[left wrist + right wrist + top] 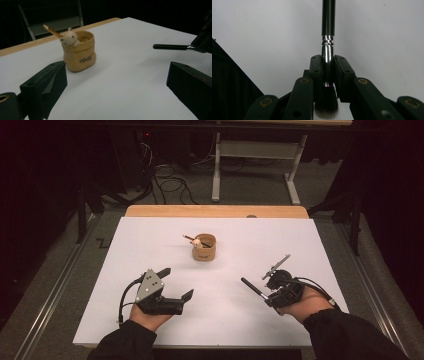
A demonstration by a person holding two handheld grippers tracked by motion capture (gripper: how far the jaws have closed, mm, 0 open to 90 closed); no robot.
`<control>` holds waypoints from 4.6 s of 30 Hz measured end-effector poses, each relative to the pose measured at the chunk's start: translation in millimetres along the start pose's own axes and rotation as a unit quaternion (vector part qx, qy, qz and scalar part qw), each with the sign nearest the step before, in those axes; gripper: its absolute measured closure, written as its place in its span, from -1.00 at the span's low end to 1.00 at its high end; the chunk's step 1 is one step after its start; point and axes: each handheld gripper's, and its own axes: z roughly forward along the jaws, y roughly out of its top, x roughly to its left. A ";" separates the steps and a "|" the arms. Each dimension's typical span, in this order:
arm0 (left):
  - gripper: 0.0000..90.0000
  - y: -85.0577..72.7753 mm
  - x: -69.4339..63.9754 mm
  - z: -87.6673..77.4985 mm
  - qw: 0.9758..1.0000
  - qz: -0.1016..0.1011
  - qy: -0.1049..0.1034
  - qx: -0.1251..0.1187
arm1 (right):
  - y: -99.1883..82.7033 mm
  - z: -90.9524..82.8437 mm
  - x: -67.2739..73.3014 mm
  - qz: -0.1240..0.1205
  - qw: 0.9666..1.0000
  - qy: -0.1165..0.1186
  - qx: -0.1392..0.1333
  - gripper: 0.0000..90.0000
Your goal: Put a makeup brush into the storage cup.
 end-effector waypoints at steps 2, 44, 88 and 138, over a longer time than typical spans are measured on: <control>-0.91 5.9 -2.7 1.4 1.000 0.005 0.001 -0.003 | -0.4 -1.6 0.4 0.004 1.000 0.001 -0.001 0.75; -0.64 -36.2 -48.8 35.8 0.979 0.194 0.010 0.068 | 42.8 -4.8 45.1 -0.102 0.992 0.054 0.053 0.75; -0.33 -40.5 -54.3 39.2 0.969 0.238 0.009 0.064 | 74.8 -2.2 68.6 -0.147 0.983 0.080 0.080 0.74; 0.32 -44.2 -61.2 37.9 0.957 0.284 -0.021 0.059 | 96.7 0.3 78.2 -0.159 0.977 0.082 0.119 0.74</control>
